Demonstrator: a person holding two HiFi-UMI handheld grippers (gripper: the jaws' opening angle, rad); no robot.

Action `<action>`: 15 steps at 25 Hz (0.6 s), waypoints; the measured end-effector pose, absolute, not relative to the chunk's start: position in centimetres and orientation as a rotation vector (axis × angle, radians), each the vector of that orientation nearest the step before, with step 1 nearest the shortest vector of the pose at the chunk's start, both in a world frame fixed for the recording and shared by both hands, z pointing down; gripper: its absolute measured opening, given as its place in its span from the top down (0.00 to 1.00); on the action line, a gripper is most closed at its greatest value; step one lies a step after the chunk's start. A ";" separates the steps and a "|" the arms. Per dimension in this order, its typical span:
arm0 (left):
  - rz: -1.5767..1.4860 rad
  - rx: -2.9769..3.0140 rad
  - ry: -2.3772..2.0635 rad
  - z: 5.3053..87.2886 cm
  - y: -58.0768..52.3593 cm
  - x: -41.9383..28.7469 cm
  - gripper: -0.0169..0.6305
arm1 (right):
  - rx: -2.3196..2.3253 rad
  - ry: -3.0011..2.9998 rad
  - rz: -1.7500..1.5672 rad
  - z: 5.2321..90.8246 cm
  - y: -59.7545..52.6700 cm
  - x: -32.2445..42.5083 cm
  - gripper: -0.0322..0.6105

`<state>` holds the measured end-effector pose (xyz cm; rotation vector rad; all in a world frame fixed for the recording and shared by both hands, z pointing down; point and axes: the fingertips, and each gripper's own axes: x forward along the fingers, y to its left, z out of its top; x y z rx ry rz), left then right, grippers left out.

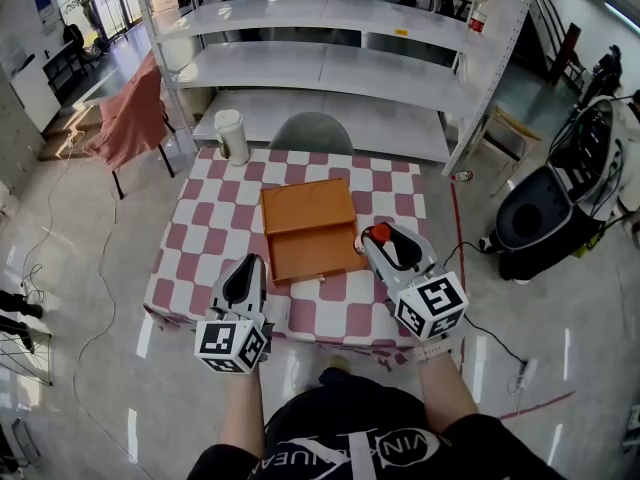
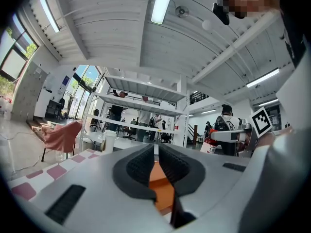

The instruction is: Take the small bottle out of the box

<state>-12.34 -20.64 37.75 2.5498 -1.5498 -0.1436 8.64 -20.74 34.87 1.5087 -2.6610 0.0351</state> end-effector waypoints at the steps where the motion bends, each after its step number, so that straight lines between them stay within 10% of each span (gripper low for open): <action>1: -0.144 2.548 -1.550 37.7 -20.6 -12.4 0.92 | 1.506 -2.661 0.035 34.9 -20.8 8.6 0.72; 15: -0.133 2.530 -1.544 38.4 -21.0 -12.5 0.92 | 1.492 -2.659 0.039 35.2 -21.4 8.3 0.72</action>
